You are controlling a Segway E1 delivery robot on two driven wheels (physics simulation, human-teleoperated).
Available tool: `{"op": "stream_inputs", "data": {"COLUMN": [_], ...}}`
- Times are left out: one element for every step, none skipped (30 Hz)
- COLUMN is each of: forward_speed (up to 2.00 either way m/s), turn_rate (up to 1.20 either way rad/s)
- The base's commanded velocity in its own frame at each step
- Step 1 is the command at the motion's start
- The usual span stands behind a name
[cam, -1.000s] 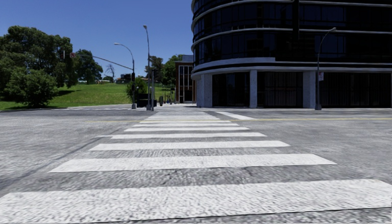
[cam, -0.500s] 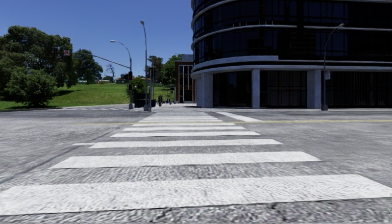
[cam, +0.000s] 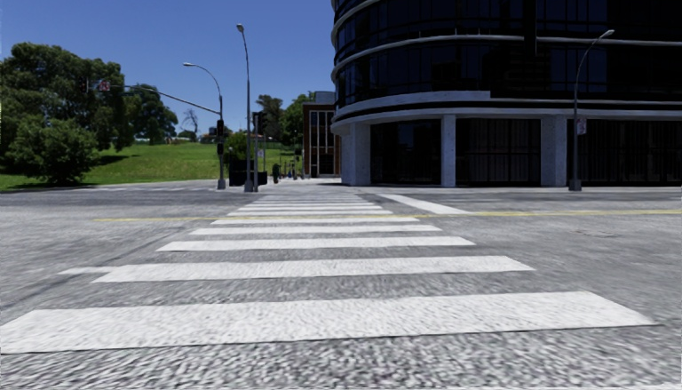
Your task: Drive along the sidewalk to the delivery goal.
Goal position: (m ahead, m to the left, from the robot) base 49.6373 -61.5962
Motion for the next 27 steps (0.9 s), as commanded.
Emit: {"op": "stream_inputs", "data": {"forward_speed": [1.65, 1.65, 1.65, 1.65, 1.65, 1.65, 1.65, 1.65, 1.65, 1.65, 1.65, 1.65, 1.65, 1.65, 1.65, 1.65, 1.65, 1.65, 1.65, 1.65, 1.65, 1.65, 1.65, 1.65, 1.65, 1.65, 1.65], "turn_rate": [0.06, 0.06, 0.06, 0.06, 0.06, 0.06, 0.06, 0.06, 0.06, 0.06, 0.06, 0.17, 0.22, 0.23, 0.23, 0.18, 0.18, 0.16, 0.15, 0.13, 0.12, 0.12, 0.12, 0.12, 0.12, 0.12, 0.12]}}
